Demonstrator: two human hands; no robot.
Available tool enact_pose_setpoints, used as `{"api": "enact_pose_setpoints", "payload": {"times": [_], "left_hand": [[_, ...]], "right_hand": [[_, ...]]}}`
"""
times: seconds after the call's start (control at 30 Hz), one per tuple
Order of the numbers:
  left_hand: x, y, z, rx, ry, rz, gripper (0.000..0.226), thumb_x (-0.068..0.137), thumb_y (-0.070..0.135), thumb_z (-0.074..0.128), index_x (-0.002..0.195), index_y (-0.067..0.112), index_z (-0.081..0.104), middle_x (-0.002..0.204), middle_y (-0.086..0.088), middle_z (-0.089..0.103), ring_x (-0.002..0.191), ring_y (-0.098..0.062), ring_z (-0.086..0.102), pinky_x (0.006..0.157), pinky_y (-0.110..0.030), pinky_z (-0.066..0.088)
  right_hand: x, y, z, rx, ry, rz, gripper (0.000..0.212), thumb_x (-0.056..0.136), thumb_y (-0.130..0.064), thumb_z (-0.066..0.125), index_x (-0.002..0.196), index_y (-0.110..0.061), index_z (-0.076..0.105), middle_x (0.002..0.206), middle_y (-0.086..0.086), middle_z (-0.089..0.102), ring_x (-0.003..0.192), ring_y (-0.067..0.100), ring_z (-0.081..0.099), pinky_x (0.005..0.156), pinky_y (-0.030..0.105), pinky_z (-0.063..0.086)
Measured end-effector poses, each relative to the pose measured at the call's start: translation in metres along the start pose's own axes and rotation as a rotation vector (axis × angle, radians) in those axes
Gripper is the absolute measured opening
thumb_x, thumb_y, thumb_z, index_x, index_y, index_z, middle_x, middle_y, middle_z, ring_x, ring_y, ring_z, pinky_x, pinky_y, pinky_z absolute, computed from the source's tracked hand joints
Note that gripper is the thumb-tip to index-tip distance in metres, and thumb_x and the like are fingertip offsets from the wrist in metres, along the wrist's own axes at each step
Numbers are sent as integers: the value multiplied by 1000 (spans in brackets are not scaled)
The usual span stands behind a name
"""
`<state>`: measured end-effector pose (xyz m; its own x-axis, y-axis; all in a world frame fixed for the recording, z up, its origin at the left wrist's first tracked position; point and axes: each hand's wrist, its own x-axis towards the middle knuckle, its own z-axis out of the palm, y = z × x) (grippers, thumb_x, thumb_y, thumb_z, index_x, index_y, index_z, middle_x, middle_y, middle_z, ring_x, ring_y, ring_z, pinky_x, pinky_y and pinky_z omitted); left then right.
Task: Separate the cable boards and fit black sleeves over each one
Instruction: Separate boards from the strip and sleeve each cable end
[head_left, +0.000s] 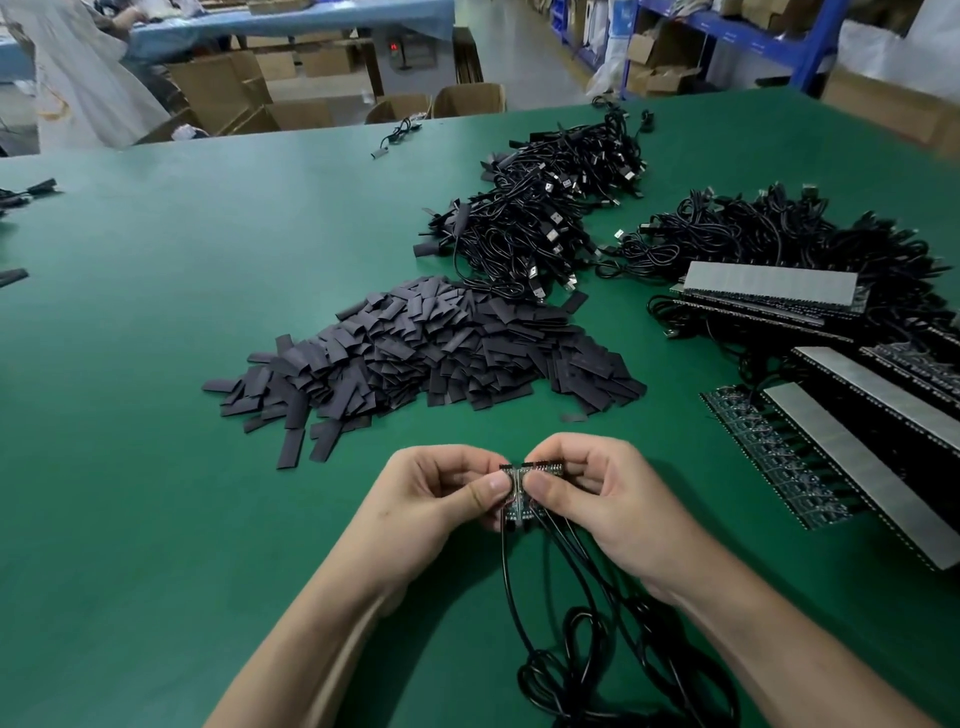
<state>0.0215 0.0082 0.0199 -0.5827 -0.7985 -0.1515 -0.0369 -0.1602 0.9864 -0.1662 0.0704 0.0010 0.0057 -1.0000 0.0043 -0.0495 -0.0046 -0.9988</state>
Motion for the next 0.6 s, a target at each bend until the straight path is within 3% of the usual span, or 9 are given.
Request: {"api": "enact_pose_setpoints", "payload": {"times": [0.17,0.27,0.3,0.37,0.43,0.5,0.6], "left_hand": [[1,1,-3,-42,10,-8,21,78,26,79,90,10,81,81,-13,75,67,-14,67,66,-20,55],[1,3,-9,-46,103,40,22,73,31,83,87,15,81,84,-10,77,71,-12,69,70,-22,57],[1,4,-12,-35,123,69,18,74,30,85,85,17,81,84,-7,77,71,-10,68,71,-21,57],[0,5,-14,-14,136,128,14,75,31,86,83,20,81,83,0,76,71,-6,65,71,-17,53],[1,6,-12,-15,138,161,8,77,27,82,82,22,80,82,2,75,74,-5,64,71,-16,51],[2,6,-7,15,135,189,4,79,22,78,82,21,80,83,0,75,77,-9,65,74,-18,52],[1,8,-3,66,123,224,10,85,23,72,86,17,80,82,2,74,78,-8,65,74,-17,51]], "right_hand": [[-1,-4,-2,13,19,39,10,89,-33,71,88,-25,75,81,-1,74,79,9,66,77,24,52],[-3,-7,-9,-316,133,-6,22,85,-49,68,86,-27,72,78,-3,71,70,11,65,68,33,53],[-5,-8,-9,-420,168,-49,24,84,-53,65,89,-30,72,82,-9,71,74,5,66,69,29,53],[-8,-11,-5,-559,193,-149,30,86,-57,62,104,-35,72,99,-20,69,100,0,64,85,17,47],[-8,-14,2,-644,179,-226,38,89,-61,58,109,-33,73,110,-24,65,116,0,57,102,25,41],[-8,-16,9,-595,154,-252,36,90,-58,61,102,-27,76,108,-21,67,116,3,58,104,34,43],[-10,-20,16,-383,77,-193,21,95,-41,68,87,-24,76,94,-9,73,100,11,68,94,39,51]]}}
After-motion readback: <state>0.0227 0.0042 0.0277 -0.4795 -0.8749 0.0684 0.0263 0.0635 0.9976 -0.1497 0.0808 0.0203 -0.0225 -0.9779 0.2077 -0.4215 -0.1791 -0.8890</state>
